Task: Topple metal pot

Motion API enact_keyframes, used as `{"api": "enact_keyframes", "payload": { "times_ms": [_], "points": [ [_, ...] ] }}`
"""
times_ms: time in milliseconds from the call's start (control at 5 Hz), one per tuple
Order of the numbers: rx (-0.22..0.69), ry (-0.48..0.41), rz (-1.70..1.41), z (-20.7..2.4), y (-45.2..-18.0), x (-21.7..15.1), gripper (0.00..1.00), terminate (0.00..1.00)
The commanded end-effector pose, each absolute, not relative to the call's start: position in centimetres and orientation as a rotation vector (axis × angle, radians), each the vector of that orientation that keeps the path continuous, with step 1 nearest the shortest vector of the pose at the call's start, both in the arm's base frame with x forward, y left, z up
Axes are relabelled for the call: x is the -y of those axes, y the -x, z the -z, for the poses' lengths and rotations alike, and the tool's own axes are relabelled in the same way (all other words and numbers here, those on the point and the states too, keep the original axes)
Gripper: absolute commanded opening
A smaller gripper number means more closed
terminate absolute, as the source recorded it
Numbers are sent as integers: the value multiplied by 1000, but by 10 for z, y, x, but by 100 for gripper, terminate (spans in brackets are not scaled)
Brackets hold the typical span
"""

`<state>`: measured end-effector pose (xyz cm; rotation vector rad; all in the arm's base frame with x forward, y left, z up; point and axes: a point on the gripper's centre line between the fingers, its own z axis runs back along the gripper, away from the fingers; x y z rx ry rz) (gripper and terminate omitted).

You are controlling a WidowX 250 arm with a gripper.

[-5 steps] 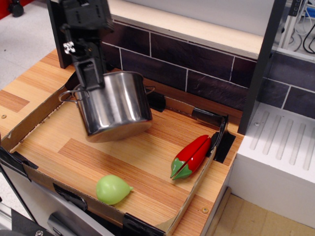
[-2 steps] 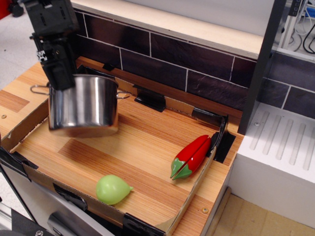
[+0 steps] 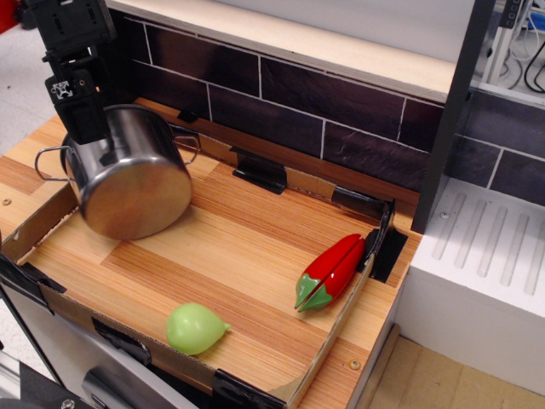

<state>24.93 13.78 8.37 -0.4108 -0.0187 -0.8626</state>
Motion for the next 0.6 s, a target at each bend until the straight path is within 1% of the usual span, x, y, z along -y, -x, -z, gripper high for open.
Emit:
{"api": "enact_keyframes", "payload": {
  "times_ms": [0, 200, 400],
  "points": [
    [205, 103, 833, -123, -257, -157, 100, 0],
    [242, 30, 801, -141, -258, -162, 100, 0],
    [285, -13, 758, -167, -254, -162, 100, 0]
  ]
}}
